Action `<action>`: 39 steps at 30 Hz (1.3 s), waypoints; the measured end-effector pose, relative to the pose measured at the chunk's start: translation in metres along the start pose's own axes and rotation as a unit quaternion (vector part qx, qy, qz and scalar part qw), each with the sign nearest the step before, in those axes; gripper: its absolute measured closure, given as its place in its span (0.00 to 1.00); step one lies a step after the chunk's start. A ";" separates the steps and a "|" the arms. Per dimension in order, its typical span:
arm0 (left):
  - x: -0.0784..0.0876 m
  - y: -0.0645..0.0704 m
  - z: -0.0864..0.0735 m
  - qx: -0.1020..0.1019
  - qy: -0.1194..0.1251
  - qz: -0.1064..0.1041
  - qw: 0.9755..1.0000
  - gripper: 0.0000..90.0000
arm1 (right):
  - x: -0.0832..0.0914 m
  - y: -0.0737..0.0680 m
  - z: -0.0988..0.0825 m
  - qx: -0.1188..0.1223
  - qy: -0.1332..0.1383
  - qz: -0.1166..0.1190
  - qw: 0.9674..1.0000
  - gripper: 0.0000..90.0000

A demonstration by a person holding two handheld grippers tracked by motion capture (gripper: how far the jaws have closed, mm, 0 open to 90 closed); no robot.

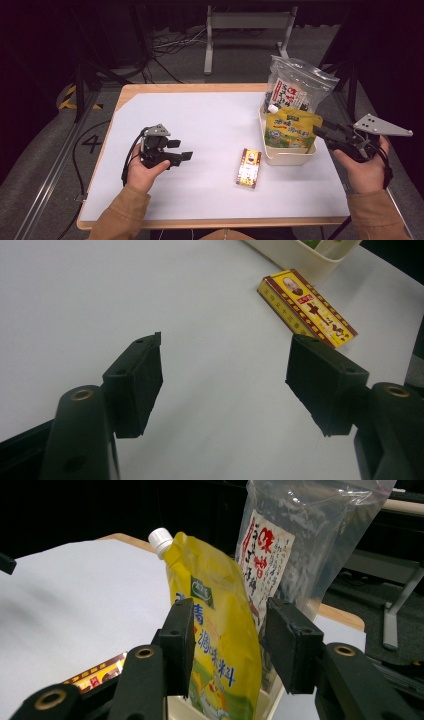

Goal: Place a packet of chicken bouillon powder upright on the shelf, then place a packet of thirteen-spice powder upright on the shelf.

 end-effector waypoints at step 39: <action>-0.054 0.087 0.046 -0.063 -0.052 -0.041 0.996 0.27 | 0.011 -0.050 -0.012 0.007 -0.034 0.027 0.999 0.57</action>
Point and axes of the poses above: each handheld gripper's, and its own axes: x roughly backward along the jaws, z roughly out of its top, y roughly to its right, the point moved 6 cm from there along -x, roughly forward along the jaws, and after that the axes turned 10 degrees about -y, right-handed, at the moved point
